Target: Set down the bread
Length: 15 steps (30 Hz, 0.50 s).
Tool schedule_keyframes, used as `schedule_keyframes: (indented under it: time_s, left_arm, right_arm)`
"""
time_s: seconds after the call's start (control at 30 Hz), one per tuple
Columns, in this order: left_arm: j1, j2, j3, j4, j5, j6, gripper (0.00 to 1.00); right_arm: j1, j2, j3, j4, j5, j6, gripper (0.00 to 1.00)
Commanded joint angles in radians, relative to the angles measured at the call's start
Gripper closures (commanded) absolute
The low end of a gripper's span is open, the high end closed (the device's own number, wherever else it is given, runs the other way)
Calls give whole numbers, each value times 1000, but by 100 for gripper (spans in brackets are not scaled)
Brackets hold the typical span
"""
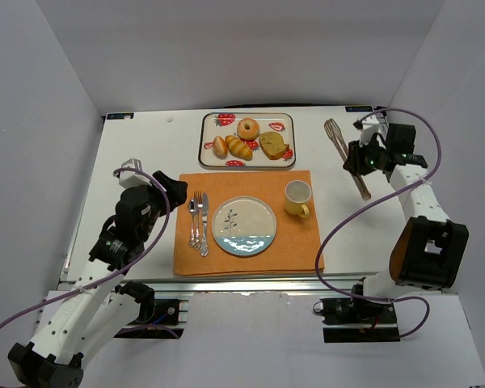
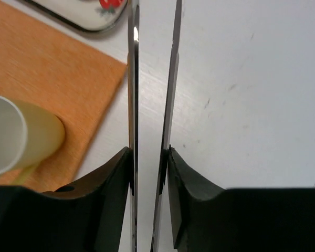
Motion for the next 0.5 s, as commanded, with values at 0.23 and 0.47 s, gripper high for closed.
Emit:
schedule_keyframes:
  time_s: [0.23,0.47]
  left_arm:
    - [-3,-15,-12,25,-9,-22,18]
    - [-3,-18,-6,29,-14,-35,18]
  right_arm:
    - [108,25,231,-55,-142,29,57]
    - [221,57,266,-42,-61,-17,57]
